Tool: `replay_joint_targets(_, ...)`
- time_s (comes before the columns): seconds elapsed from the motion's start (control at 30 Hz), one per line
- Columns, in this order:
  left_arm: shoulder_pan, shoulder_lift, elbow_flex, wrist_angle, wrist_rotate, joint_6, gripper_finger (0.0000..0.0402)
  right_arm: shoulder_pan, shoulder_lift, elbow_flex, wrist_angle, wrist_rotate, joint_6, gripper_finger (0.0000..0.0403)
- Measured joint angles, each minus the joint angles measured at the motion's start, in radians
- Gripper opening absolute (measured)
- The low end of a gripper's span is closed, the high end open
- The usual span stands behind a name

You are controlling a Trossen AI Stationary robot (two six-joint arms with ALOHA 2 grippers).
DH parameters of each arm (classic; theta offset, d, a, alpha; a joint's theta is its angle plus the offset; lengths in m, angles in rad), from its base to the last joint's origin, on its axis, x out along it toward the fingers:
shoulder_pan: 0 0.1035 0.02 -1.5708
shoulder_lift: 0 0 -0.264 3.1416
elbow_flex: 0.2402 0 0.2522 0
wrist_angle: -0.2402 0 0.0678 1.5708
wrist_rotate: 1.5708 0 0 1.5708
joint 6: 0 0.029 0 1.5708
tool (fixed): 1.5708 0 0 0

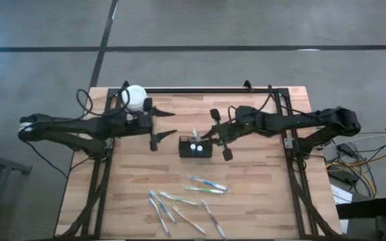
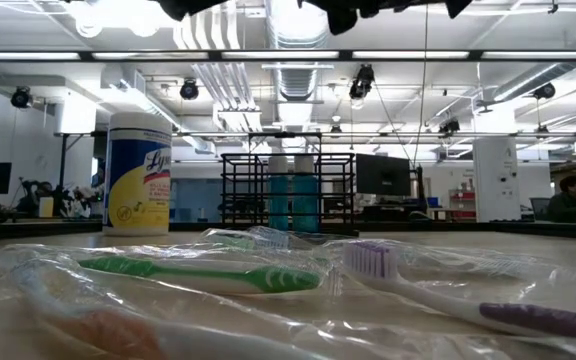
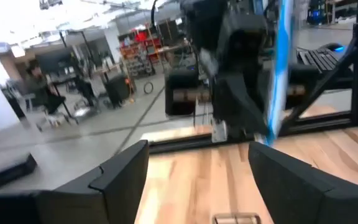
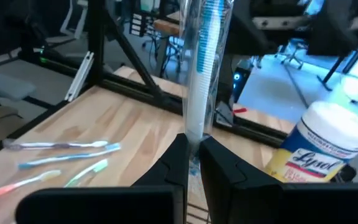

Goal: Pick & Place toothbrushing station
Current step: Put the top blue toothbrush into the mesh organizer

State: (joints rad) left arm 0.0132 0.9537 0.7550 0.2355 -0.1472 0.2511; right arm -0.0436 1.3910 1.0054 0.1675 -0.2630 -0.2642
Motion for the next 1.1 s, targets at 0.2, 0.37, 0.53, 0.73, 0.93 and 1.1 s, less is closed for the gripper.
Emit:
replay_joint_targets(0.2,0.000,0.110,0.092,0.018,0.096,0.039,0.0289,-0.018,0.025,0.000,0.046,0.040,-0.011,0.0020)
replay_joint_targets(0.37,0.001,0.166,0.159,0.029,0.164,0.029,0.0289,-0.015,0.036,0.000,0.058,0.060,-0.045,0.0020)
replay_joint_targets(0.53,0.003,0.211,0.212,0.037,0.177,0.018,0.0289,-0.016,0.037,0.000,0.077,0.064,-0.047,0.0020)
replay_joint_targets(0.73,0.005,0.271,0.250,0.031,0.215,0.017,0.0281,-0.016,0.040,0.000,0.083,0.084,-0.054,0.0020)
replay_joint_targets(0.93,0.010,0.293,0.270,0.043,0.223,0.036,0.0246,-0.016,0.040,0.000,0.082,0.090,-0.058,0.0020)
replay_joint_targets(1.1,0.010,0.271,0.274,0.052,0.257,0.039,0.0186,-0.016,0.040,0.000,0.083,0.091,-0.062,0.0020)
